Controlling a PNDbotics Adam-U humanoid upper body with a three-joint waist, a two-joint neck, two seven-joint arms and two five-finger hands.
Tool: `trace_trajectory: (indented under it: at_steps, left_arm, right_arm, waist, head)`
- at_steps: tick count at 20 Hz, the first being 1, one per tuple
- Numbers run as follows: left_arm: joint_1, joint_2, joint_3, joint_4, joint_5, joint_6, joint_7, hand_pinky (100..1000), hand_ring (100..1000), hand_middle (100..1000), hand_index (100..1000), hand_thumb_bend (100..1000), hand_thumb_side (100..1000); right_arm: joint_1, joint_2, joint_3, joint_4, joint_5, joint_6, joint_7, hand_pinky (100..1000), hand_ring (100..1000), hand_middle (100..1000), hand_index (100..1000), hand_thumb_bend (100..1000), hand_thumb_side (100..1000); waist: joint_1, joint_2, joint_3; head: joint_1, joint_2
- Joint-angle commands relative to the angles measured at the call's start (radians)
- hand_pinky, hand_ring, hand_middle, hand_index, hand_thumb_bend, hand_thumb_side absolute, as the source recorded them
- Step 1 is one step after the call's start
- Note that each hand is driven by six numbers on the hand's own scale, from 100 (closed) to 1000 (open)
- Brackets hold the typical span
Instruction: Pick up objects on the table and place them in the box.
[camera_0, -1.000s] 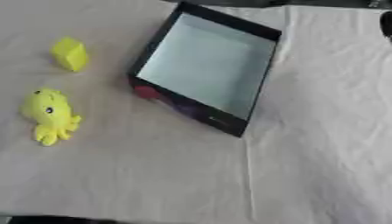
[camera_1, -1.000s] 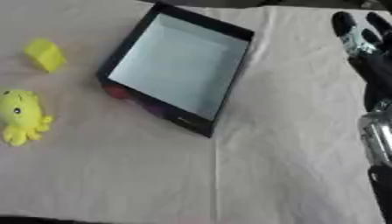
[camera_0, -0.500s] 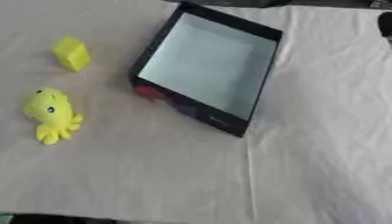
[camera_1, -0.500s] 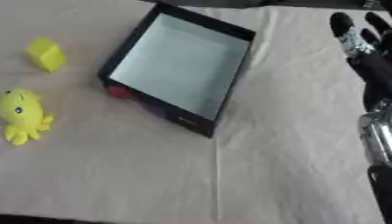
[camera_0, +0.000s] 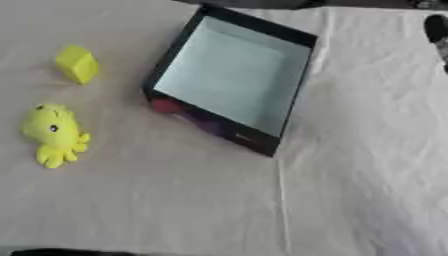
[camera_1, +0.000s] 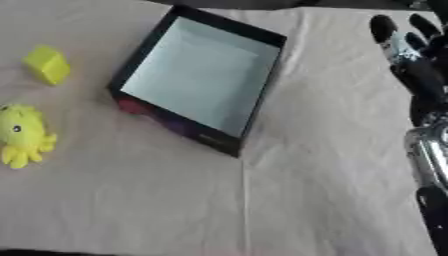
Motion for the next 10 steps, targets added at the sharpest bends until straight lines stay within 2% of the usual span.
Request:
trace_trajectory:
  at_steps: [1, 6, 10]
  left_arm:
    - [-0.024, 0.131, -0.029, 0.066, -0.036, -0.047, -0.110, 777, 633, 717, 842, 434, 369]
    - [-0.062, 0.219, -0.064, 0.128, -0.059, -0.080, -0.351, 787, 678, 739, 848, 408, 396]
    - [-0.101, 0.276, -0.093, 0.161, -0.068, -0.090, -0.431, 792, 712, 755, 858, 425, 387]
  right_arm:
    - [-0.012, -0.038, -0.001, -0.012, -0.006, -0.001, 0.009, 934, 908, 940, 848, 692, 306]
    - [-0.012, -0.046, 0.003, -0.014, -0.010, 0.002, 0.015, 934, 908, 940, 847, 692, 306]
    - [-0.017, -0.050, 0.010, -0.016, -0.013, 0.005, 0.022, 934, 908, 940, 847, 692, 306]
  waist:
    - [0.005, -0.027, -0.005]
    - [0.006, -0.036, -0.010]
    - [0.006, -0.042, -0.014]
  head:
    - [-0.004, 0.007]
    - [-0.007, 0.007]
    - [-0.006, 0.007]
